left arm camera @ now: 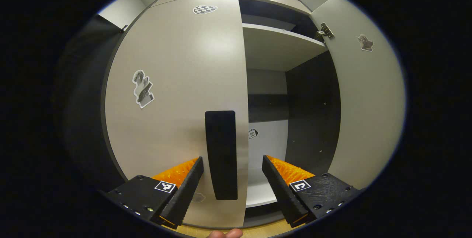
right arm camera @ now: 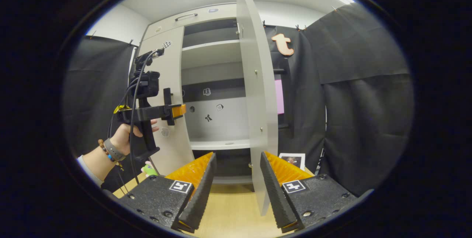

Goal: Open the right door of the double-door shoe cabinet with the right hand, and open the left door with the left hand.

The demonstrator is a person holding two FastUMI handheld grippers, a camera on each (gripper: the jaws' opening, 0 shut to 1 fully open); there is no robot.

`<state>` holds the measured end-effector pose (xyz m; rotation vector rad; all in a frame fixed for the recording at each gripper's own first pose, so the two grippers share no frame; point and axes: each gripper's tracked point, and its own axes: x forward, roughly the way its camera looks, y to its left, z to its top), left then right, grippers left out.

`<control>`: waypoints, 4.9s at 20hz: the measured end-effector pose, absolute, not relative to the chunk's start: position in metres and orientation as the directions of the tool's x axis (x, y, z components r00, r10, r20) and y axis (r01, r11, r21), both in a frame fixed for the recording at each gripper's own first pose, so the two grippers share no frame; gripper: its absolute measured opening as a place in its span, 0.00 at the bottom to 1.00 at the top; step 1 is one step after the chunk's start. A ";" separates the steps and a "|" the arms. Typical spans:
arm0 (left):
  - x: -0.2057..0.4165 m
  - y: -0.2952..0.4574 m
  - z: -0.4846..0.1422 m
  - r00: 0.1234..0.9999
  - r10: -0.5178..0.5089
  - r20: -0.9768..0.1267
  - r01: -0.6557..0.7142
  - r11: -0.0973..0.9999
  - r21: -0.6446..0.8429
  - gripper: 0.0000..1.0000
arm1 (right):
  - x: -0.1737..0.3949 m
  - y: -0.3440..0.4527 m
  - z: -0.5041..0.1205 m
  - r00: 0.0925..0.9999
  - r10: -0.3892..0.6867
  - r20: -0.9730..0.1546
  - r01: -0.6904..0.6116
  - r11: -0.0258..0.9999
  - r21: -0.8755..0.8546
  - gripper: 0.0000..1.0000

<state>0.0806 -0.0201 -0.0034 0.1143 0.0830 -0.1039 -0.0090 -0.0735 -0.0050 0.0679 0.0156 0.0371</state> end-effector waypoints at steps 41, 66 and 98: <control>0.055 -0.007 -0.009 0.976 -0.136 -0.170 0.146 0.988 0.047 0.08 | -0.020 -0.050 -0.012 0.997 0.082 -0.011 -0.081 0.996 0.036 0.75; -0.091 0.167 0.024 0.997 0.010 -0.071 -0.001 0.992 0.124 0.00 | -0.001 -0.011 -0.022 0.993 0.108 -0.037 -0.107 0.994 0.028 0.75; -0.121 0.061 -0.056 0.994 -0.075 -0.082 0.069 0.995 -0.071 0.14 | -0.015 -0.039 -0.024 0.998 0.056 0.002 -0.056 0.998 0.017 0.75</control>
